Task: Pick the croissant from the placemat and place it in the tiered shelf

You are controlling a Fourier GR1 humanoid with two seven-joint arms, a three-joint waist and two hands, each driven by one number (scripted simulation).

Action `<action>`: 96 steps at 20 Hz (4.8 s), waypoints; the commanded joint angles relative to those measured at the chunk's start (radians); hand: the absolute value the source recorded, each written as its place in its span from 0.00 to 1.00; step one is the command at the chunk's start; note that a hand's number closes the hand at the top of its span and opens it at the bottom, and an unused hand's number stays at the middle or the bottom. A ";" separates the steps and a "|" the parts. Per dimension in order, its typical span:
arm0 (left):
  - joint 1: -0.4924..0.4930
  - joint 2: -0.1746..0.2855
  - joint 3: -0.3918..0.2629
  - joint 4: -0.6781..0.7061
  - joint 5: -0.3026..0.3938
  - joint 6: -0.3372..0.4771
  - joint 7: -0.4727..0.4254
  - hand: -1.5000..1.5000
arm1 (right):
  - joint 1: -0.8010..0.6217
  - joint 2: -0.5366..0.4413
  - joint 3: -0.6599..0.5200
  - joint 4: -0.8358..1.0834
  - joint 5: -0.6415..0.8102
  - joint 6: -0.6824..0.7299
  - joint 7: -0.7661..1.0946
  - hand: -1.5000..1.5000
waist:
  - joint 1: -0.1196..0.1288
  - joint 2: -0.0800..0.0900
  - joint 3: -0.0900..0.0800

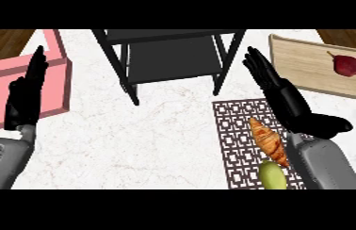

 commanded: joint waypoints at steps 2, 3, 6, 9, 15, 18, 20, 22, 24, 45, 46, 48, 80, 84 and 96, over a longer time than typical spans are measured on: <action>0.087 -0.039 0.030 -0.029 0.102 -0.058 0.039 0.50 | 0.018 -0.153 -0.095 -0.043 0.061 0.025 -0.061 1.00 | 0.021 0.013 0.025; 0.098 -0.086 -0.003 0.012 0.110 -0.055 0.074 0.50 | 0.024 -0.237 -0.135 -0.036 0.087 0.046 -0.088 1.00 | 0.000 0.014 0.024; 0.197 -0.163 0.001 0.059 0.216 -0.093 0.120 0.50 | 0.036 -0.406 -0.231 -0.072 0.155 0.059 -0.149 1.00 | -0.035 0.009 0.021; 0.208 -0.197 -0.020 0.052 0.253 -0.137 0.130 0.50 | 0.133 -0.489 -0.269 0.115 0.314 -0.060 -0.017 1.00 | -0.021 0.025 0.023; 0.218 -0.204 0.002 0.093 0.277 -0.220 0.112 0.50 | 0.207 -0.541 -0.324 0.265 0.268 0.129 -0.355 0.00 | 0.018 0.021 0.026; 0.273 -0.193 0.001 0.058 0.269 -0.237 0.094 0.50 | 0.257 -0.612 -0.325 0.173 0.236 0.257 -0.348 0.00 | 0.017 0.016 0.025; 0.233 -0.199 0.020 0.093 0.281 -0.232 0.118 0.50 | 0.334 -0.665 -0.323 0.056 0.231 0.310 -0.311 0.00 | -0.003 0.013 0.024; 0.318 -0.194 0.009 0.044 0.272 -0.253 0.090 0.50 | 0.327 -0.663 -0.326 0.011 0.234 0.326 -0.249 0.00 | 0.014 0.014 0.024; 0.247 -0.184 0.014 0.043 0.264 -0.239 0.142 0.50 | 0.322 -0.637 -0.258 -0.127 0.255 0.325 -0.117 0.00 | 0.010 0.013 0.023; 0.220 -0.204 0.063 0.064 0.222 -0.285 0.167 0.50 | 0.215 -0.349 0.087 -0.476 0.732 0.252 0.741 0.00 | 0.026 0.019 0.025; 0.225 -0.238 0.040 0.051 0.211 -0.264 0.158 0.50 | 0.132 -0.285 0.168 -0.505 0.758 0.277 0.871 0.00 | 0.032 0.019 0.024; 0.229 -0.261 0.040 0.070 0.193 -0.252 0.133 0.50 | 0.209 -0.293 0.190 -0.472 0.825 0.268 0.814 0.00 | 0.025 0.019 0.025; 0.277 -0.332 0.141 -0.003 0.091 -0.339 0.176 0.50 | 0.273 -0.062 0.115 -0.076 1.345 0.024 0.576 0.00 | 0.024 0.018 0.025; 0.241 -0.297 0.210 0.083 0.120 -0.397 0.155 0.50 | 0.234 -0.009 0.109 -0.015 1.353 0.006 0.541 0.00 | 0.023 0.019 0.025; 0.229 -0.324 0.198 0.021 0.091 -0.388 0.217 0.50 | 0.194 -0.047 0.141 0.172 1.414 0.097 0.395 1.00 | 0.035 0.023 0.024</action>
